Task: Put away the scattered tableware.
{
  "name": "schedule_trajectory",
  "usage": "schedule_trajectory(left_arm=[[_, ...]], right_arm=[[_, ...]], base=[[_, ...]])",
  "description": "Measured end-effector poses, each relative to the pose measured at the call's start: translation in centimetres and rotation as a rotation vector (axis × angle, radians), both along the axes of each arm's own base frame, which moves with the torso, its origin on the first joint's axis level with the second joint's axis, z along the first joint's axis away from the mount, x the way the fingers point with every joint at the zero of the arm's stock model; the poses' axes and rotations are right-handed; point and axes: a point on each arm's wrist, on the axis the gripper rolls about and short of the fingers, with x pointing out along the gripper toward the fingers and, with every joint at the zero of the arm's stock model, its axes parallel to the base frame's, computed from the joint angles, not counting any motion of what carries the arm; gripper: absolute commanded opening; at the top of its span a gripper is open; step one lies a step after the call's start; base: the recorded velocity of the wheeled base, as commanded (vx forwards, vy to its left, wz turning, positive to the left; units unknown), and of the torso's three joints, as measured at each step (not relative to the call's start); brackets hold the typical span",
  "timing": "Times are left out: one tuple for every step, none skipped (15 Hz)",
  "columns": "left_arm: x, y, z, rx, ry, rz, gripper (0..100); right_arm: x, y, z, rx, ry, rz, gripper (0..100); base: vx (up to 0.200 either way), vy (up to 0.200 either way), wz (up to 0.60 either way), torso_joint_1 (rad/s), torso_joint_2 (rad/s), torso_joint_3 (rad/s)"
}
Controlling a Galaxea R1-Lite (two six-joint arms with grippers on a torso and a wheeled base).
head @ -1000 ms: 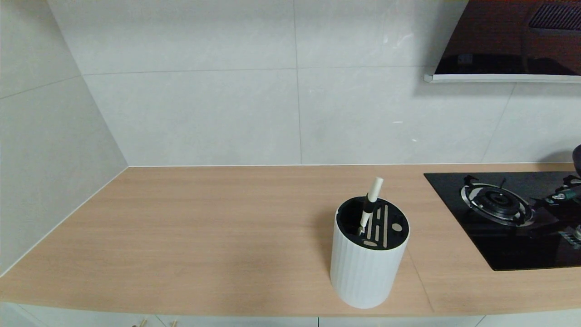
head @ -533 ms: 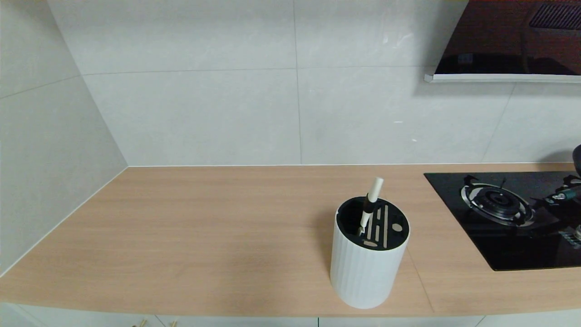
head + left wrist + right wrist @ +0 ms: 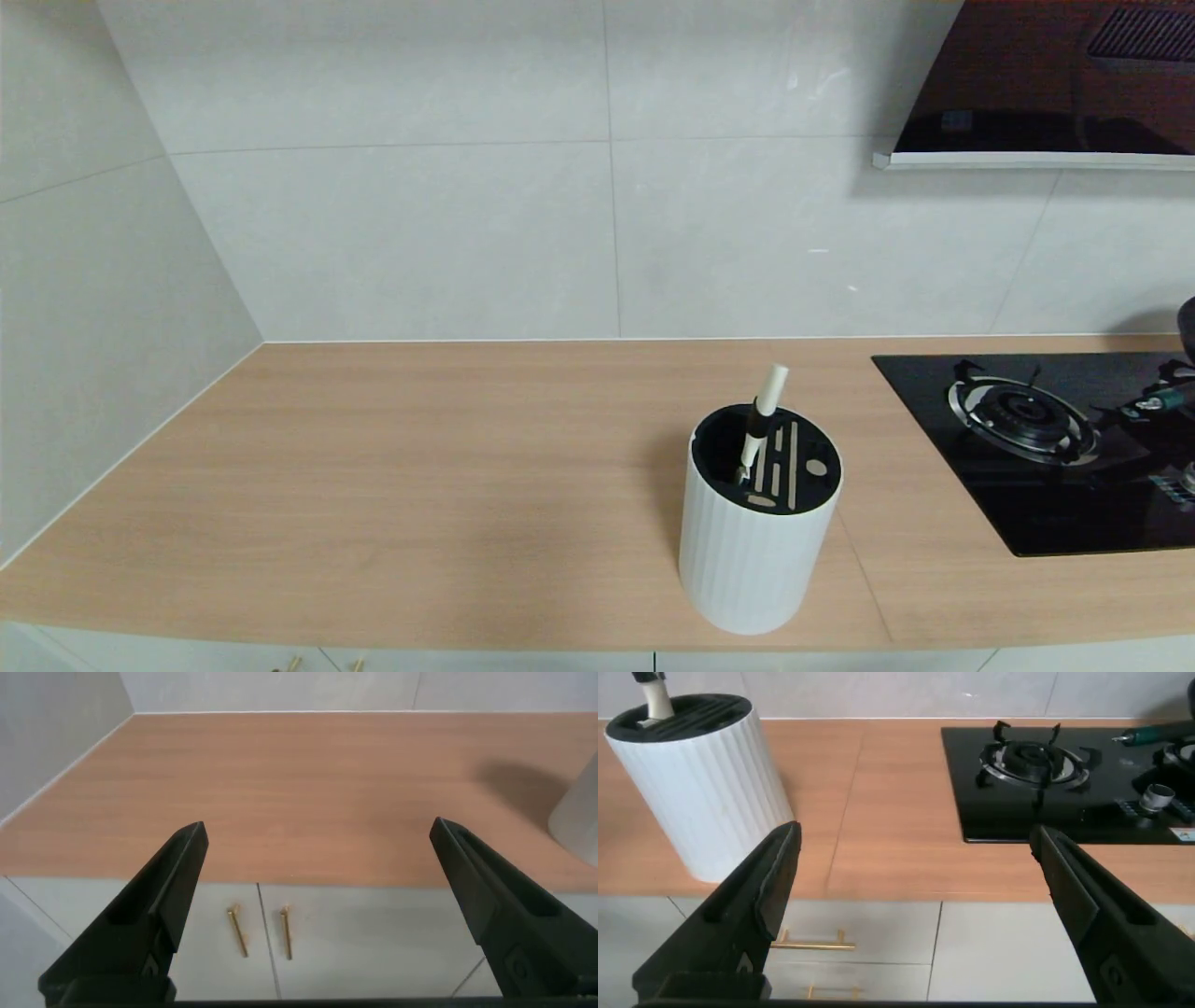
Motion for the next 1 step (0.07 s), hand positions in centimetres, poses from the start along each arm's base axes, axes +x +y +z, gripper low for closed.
schedule_trajectory(left_arm=[[0.0,0.0,0.0,0.0,0.0,0.0,100]], right_arm=[[0.0,0.0,-0.01,0.0,0.001,0.0,100]], base=[[0.0,0.0,0.0,0.0,0.0,0.0]])
